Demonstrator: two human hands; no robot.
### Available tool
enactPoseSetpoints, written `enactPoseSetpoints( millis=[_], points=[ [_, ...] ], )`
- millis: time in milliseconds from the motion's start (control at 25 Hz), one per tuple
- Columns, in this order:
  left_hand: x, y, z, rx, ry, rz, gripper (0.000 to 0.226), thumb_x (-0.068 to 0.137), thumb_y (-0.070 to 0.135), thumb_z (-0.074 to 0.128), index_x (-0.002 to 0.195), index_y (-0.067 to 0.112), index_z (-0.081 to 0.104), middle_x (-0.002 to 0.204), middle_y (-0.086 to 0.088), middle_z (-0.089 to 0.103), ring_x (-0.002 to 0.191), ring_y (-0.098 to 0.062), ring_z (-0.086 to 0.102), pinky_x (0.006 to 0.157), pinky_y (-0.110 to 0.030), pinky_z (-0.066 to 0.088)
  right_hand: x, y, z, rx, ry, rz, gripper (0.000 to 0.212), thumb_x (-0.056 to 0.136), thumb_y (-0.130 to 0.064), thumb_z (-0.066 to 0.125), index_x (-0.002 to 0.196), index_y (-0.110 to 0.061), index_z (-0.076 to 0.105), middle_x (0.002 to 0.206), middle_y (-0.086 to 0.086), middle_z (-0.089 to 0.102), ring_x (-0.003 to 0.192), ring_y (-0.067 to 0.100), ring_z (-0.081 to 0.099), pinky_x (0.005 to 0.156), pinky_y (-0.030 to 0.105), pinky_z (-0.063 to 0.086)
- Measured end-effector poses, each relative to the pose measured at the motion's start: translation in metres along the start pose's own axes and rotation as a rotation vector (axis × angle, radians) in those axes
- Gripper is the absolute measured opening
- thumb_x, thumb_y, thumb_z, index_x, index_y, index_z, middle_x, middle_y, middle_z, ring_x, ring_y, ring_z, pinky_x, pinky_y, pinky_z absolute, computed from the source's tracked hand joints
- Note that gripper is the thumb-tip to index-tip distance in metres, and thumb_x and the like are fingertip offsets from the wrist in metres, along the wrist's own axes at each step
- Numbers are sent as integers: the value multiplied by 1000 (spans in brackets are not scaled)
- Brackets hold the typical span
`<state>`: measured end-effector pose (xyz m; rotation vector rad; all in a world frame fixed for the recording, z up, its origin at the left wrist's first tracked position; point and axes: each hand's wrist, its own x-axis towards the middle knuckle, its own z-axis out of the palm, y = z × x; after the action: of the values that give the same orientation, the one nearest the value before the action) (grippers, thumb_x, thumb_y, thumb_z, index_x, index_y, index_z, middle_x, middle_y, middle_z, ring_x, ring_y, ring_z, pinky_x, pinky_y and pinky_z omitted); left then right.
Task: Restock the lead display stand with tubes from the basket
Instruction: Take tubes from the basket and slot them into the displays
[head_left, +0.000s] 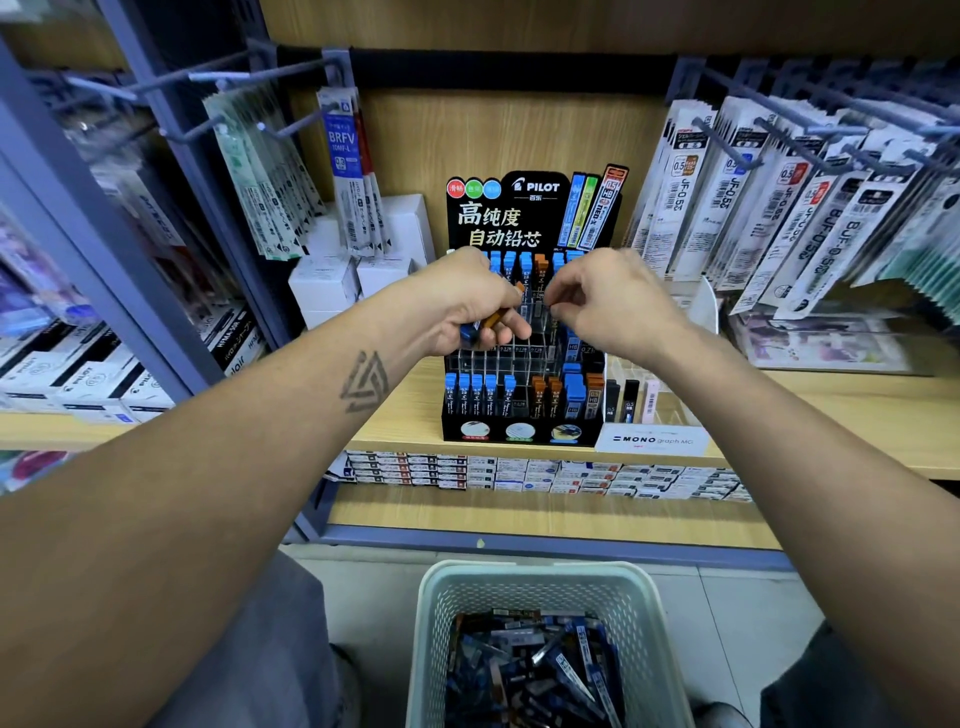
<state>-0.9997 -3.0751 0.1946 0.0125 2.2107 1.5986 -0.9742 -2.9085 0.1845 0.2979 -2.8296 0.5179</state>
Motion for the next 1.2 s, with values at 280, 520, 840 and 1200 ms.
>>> enactPoseSetpoints(
  millis=[280, 520, 840, 1200],
  points=[
    [2, 0, 0, 6, -6, 0, 13, 102, 5, 50, 115, 2, 49, 59, -13, 68, 39, -13, 50, 34, -17, 33, -2, -3, 10, -198, -13, -5, 16, 92, -23, 66, 102, -29, 77, 99, -5, 74, 98, 26, 64, 102, 39, 41],
    [3, -3, 0, -7, -25, -7, 9, 102, 7, 51, 111, 6, 53, 63, -14, 68, 40, -14, 50, 34, -17, 33, 3, 2, 5, -52, 63, 63, 20, 89, -15, 66, 100, -26, 79, 99, -3, 75, 98, 21, 66, 97, 37, 50],
    [-4, -6, 8, 1, -144, -1, 16, 103, 20, 57, 111, 6, 53, 76, -17, 73, 43, -16, 54, 32, -16, 28, -9, 7, -3, 944, -26, 290, 17, 80, 5, 77, 92, -7, 77, 82, 6, 74, 76, 13, 70, 71, 22, 55],
    [-4, -10, 3, 79, -140, -48, 24, 101, 14, 57, 117, -4, 59, 97, -23, 74, 38, -11, 45, 30, -15, 27, -19, 19, -11, 957, 33, 307, 8, 81, -2, 79, 82, -9, 75, 71, 3, 72, 64, 13, 66, 61, 20, 53]
  ],
)
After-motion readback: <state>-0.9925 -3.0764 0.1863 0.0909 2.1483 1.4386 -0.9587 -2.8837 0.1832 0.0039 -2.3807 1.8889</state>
